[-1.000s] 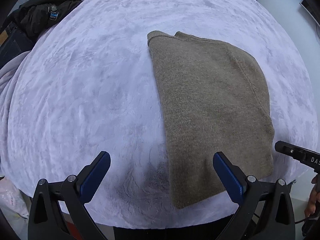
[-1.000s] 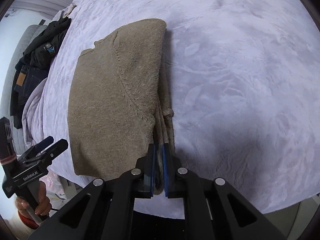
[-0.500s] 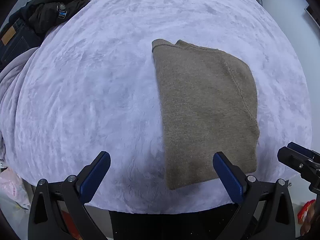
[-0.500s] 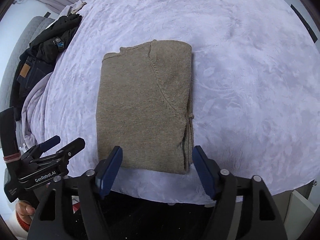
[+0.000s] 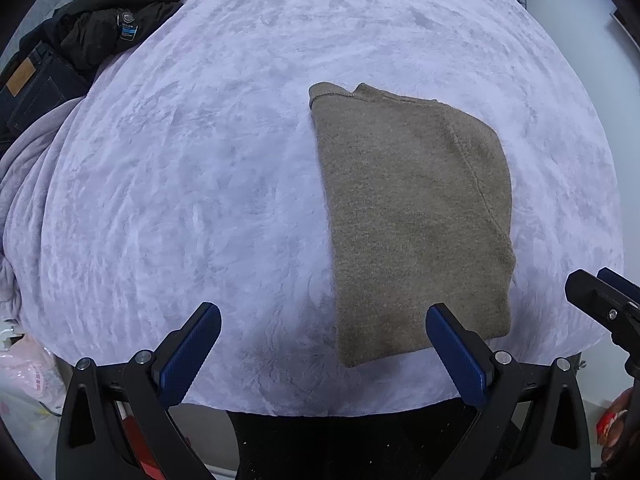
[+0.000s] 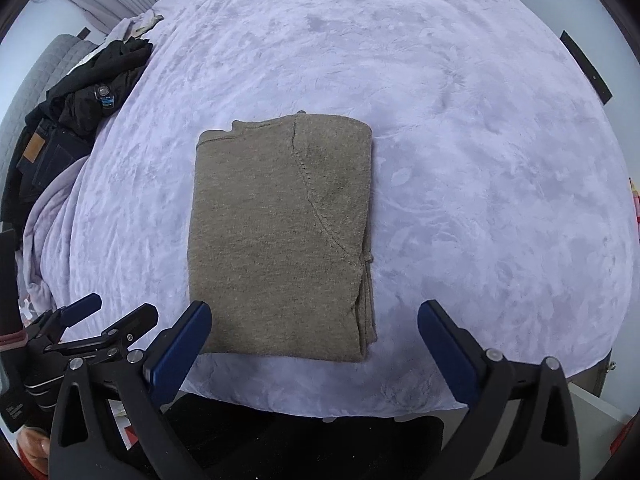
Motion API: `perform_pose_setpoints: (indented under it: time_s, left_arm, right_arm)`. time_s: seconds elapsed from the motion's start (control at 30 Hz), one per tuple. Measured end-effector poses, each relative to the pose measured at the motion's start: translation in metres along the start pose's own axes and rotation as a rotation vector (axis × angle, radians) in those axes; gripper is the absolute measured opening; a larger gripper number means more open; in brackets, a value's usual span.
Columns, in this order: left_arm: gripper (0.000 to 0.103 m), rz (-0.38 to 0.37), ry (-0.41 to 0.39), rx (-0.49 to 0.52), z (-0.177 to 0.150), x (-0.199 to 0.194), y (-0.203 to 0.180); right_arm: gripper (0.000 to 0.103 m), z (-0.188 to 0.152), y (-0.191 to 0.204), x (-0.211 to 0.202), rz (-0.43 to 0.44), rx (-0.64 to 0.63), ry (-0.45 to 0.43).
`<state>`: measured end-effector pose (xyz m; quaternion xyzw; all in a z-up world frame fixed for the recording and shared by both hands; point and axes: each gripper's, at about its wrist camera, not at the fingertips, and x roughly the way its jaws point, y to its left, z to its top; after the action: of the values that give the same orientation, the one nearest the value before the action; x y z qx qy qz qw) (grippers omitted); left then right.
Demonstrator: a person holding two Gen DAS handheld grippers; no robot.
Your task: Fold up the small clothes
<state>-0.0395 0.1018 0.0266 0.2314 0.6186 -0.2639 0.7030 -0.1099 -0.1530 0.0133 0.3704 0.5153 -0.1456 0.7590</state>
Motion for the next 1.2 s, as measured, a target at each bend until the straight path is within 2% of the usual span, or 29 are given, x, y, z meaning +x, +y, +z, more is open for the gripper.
perform_pose_setpoints:
  time_s: [0.3,1.2]
  left_arm:
    - [0.103,0.011,-0.012,-0.005,0.007,-0.006,0.001]
    - [0.103,0.018,-0.014,-0.011,0.011,-0.006,0.004]
  right_arm:
    - [0.102,0.004,0.002,0.000,-0.034,0.004,0.038]
    - [0.102,0.011,0.007,0.000,-0.043,-0.006,0.044]
